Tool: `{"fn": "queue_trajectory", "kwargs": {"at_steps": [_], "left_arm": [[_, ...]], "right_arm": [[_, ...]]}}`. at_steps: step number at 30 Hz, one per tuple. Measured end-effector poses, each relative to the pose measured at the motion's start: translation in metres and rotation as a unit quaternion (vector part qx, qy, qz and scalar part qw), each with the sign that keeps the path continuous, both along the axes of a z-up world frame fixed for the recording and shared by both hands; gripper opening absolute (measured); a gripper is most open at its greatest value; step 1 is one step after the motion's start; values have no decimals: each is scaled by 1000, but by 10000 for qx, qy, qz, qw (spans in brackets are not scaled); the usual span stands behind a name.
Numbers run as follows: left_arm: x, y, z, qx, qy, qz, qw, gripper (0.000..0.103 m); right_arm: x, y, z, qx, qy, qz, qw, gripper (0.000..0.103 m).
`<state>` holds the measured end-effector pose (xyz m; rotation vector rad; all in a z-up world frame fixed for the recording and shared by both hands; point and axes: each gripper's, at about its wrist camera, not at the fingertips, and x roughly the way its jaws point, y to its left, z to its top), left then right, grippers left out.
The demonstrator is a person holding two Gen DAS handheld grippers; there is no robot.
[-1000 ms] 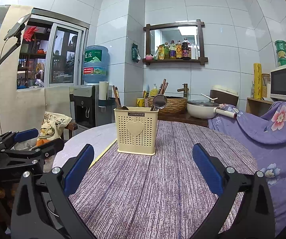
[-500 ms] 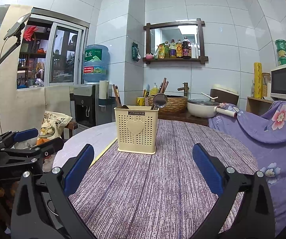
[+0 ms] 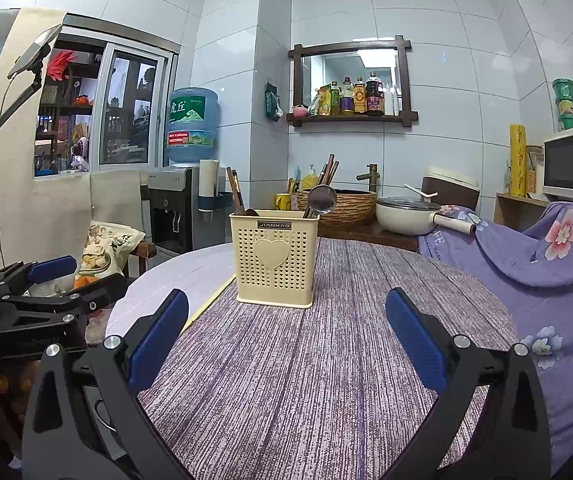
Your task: Organize utensils
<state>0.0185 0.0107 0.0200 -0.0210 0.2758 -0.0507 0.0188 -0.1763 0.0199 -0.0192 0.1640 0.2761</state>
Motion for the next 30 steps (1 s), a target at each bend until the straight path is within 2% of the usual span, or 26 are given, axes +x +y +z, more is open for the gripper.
{"fn": "queue_trajectory", "kwargs": {"at_steps": [30], "left_arm": [[0,0,1,-2,9,3,10000,97]], "right_arm": [[1,-1,-1,-10,45,37,10000,97]]}}
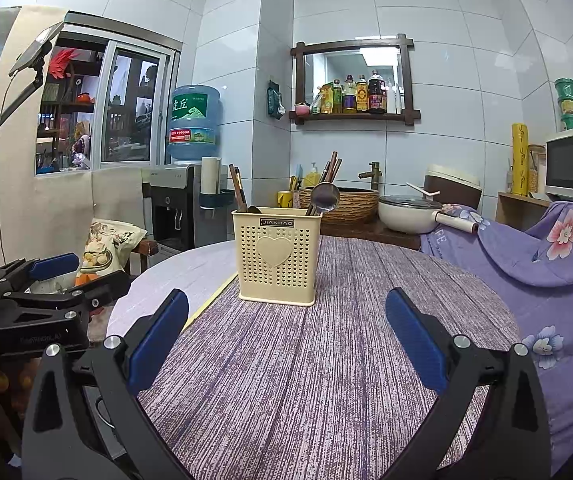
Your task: Organize utensils
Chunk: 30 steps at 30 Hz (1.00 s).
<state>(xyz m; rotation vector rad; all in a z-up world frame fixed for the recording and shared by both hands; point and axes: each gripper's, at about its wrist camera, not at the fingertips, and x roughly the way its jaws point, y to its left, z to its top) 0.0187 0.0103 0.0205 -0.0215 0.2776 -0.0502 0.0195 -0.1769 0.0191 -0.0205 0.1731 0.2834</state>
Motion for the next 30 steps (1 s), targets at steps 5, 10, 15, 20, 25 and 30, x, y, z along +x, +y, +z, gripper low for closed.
{"fn": "queue_trajectory", "kwargs": {"at_steps": [5,10,15,20,25,30], "left_arm": [[1,1,-2,-63,44,-37,10000,97],[0,1,-4,-20,27,34,10000,97],[1,3,-3,-91,84,31,9999,97],[0,3,-2,-74,72,42,9999,97],[0,2,-2,-68,95,45,9999,97],[0,2,-2,-53,84,39,9999,97]], "right_arm": [[1,0,0,-9,9,6,10000,97],[1,0,0,-10,6,6,10000,97],[1,0,0,-12,4,5,10000,97],[1,0,0,-9,7,7,10000,97],[1,0,0,-6,26,14,10000,97],[5,-2,-2,-20,34,23,10000,97]]}}
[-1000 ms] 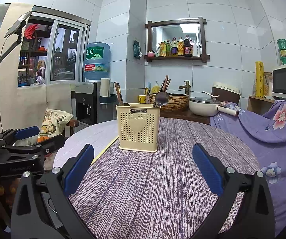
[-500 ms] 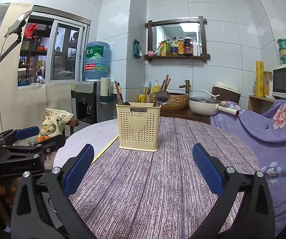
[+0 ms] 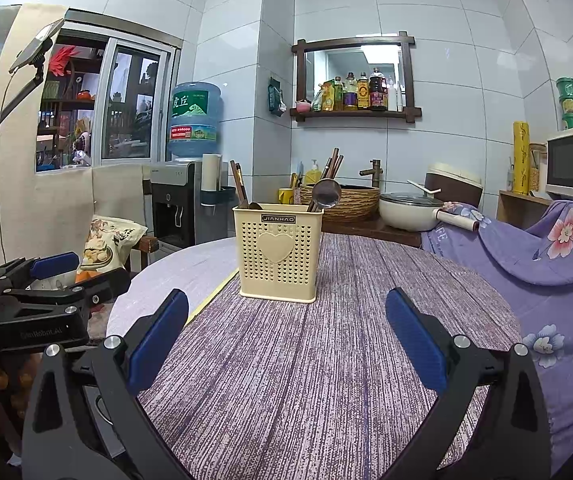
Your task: Organize utensils
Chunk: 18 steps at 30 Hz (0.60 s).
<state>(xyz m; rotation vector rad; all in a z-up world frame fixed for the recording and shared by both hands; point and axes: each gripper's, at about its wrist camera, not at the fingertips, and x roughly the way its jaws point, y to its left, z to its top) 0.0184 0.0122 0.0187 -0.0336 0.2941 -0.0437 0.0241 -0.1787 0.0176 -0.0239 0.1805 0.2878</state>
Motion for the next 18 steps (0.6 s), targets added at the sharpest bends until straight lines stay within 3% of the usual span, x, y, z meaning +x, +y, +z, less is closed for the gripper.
{"fn": "queue_trajectory", "kwargs": {"at_steps": [18], "left_arm": [[0,-1,0,-7,8,-1,10000,97]], "right_arm": [[0,0,-2,-30,20,7,10000,97]]}}
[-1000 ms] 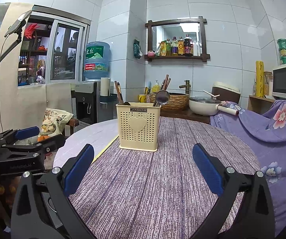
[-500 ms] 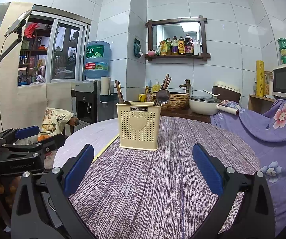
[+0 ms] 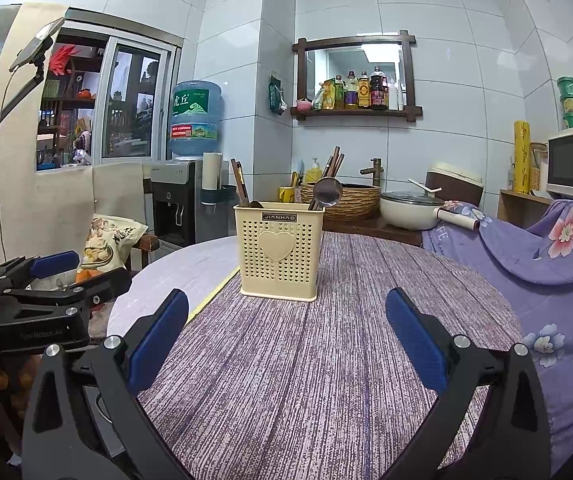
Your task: Organize utensils
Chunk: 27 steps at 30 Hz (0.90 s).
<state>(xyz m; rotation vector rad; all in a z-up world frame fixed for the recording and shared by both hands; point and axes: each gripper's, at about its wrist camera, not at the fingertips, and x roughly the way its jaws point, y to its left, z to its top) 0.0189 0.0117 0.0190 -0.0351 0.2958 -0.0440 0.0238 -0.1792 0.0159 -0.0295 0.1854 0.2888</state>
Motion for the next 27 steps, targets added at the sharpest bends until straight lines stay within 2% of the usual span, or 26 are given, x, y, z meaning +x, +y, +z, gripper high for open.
{"fn": "queue_trajectory", "kwargs": {"at_steps": [27], "left_arm": [[0,1,3,2,1,13,10000,97]], "right_arm": [[2,-3,0,-17,26,24,10000,97]]}}
